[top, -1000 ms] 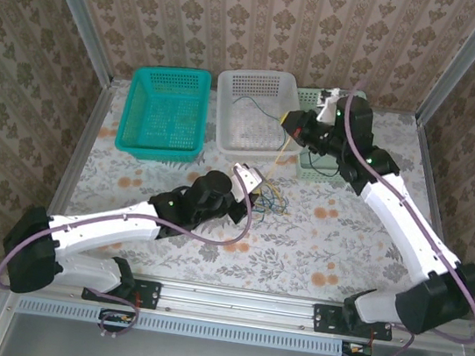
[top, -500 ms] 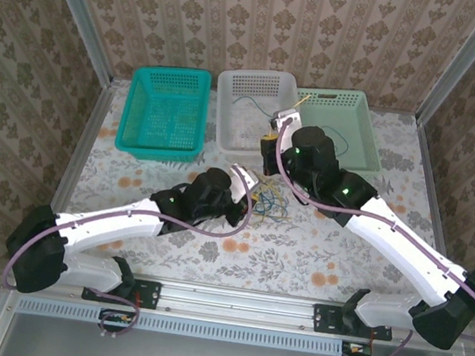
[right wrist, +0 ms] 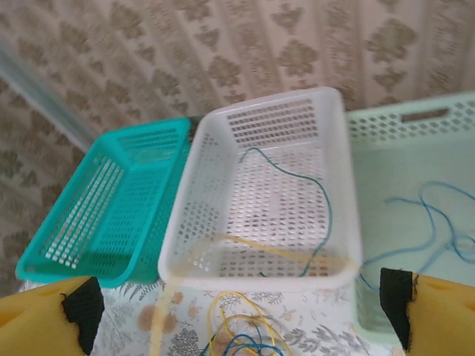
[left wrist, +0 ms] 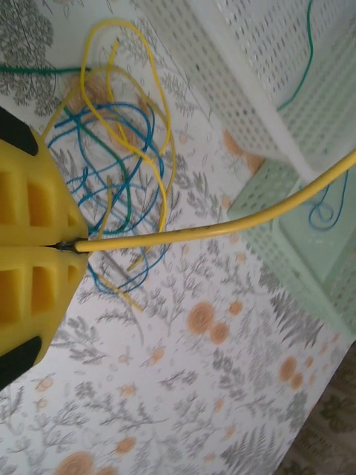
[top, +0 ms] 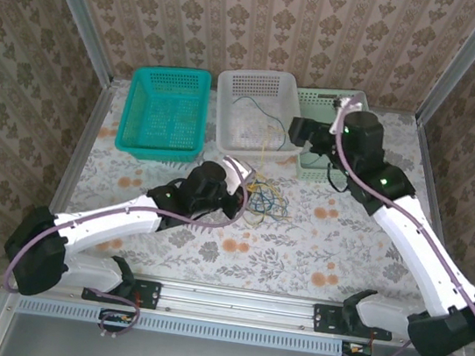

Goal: Untangle the cables

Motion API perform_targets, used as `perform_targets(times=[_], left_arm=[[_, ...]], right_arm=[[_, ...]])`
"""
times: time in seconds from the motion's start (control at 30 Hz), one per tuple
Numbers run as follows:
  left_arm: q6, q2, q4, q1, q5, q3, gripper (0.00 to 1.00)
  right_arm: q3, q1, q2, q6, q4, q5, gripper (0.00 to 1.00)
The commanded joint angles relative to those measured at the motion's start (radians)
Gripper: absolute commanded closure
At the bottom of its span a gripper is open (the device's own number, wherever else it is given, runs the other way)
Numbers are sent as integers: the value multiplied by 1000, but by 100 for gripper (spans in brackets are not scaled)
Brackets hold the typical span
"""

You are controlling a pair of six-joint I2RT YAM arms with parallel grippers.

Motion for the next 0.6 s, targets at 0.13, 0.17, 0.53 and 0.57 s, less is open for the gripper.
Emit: perform_targets(times=[0.13, 0.17, 0.53, 0.57], left_arm=[[-110, -69, 99, 90, 32, -21, 100], [-112, -73, 98, 97, 39, -15, 100], [-151, -129, 141, 106, 37, -32, 100], [-154, -139, 141, 106, 29, -36, 100]], right_arm=[[-166, 10, -124, 58, -40, -84, 3], [-186, 15, -126, 50, -44, -98, 6], [-345, 185, 123, 181, 150, -150, 20], [-347, 191, 148, 169, 162, -148, 20]])
